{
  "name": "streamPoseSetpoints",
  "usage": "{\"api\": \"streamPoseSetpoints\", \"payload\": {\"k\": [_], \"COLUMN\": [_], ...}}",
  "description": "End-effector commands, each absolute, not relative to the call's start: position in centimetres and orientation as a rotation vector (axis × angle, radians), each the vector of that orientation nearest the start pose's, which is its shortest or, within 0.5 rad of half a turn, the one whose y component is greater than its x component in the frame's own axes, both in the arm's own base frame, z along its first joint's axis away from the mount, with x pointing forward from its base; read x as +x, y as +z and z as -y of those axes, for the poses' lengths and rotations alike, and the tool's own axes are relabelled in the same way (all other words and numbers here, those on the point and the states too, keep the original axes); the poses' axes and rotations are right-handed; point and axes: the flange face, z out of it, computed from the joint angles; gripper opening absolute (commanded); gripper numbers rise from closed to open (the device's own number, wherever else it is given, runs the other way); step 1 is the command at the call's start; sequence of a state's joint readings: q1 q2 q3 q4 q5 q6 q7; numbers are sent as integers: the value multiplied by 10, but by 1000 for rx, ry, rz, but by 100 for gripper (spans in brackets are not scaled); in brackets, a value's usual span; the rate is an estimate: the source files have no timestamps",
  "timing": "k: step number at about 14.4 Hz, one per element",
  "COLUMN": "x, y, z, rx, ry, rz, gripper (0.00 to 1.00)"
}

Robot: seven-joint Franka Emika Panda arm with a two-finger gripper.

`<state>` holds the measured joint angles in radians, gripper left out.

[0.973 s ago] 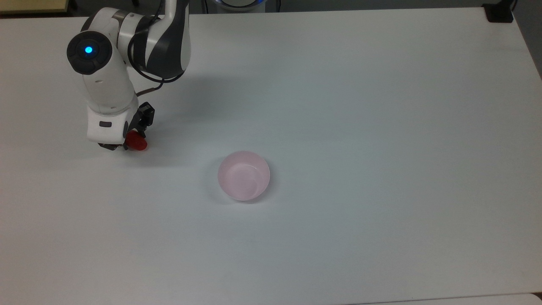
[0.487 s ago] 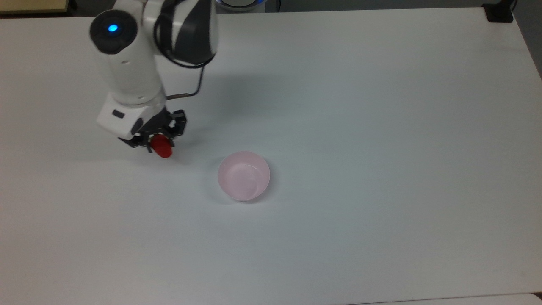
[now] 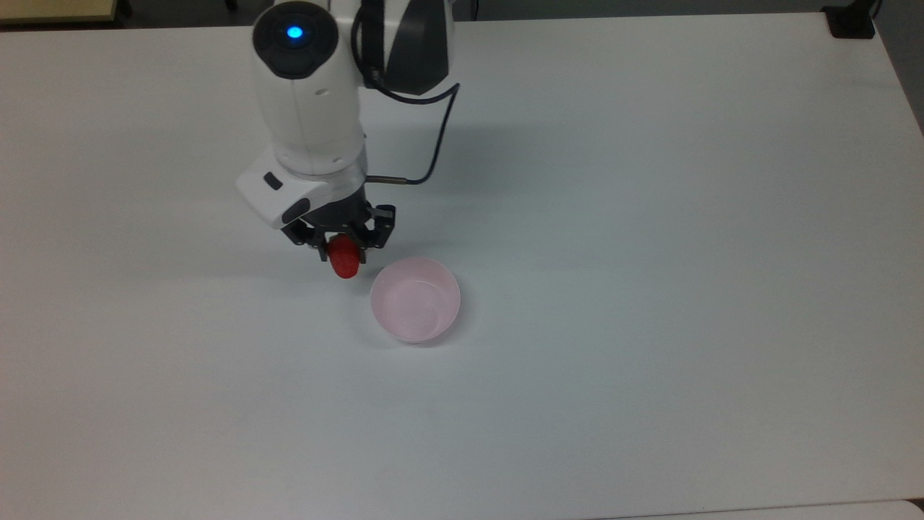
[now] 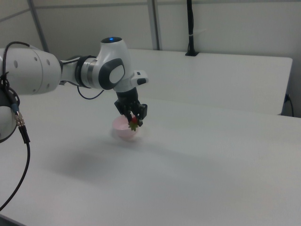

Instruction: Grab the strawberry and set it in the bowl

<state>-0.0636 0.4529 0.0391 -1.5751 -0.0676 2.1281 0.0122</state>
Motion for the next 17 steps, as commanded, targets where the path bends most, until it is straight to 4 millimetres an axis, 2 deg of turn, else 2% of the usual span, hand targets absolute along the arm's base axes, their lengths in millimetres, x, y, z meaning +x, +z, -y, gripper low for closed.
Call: {"api": "streamPoseSetpoints", "payload": {"k": [1, 3, 4, 5, 7, 9, 10, 13, 16, 17], "x": [700, 707, 710, 712, 710, 708, 708, 697, 682, 671], "y": [405, 401, 396, 390, 382, 379, 383, 397, 426, 444], "z": [-2, -21, -23, -26, -43, -48, -49, -50, -52, -50], "rx": [-3119, -3075, -3057, -3056, -3072, -3081, -3083, -3174, -3230, -3248], "ry": [-276, -365, -391, -400, -382, -363, -363, -290, -213, -151], "rz": [-263, -342, -395, -413, -364, -351, -345, -285, -169, -91], "gripper": [29, 30, 31, 35, 47, 92, 100, 100, 100, 100]}}
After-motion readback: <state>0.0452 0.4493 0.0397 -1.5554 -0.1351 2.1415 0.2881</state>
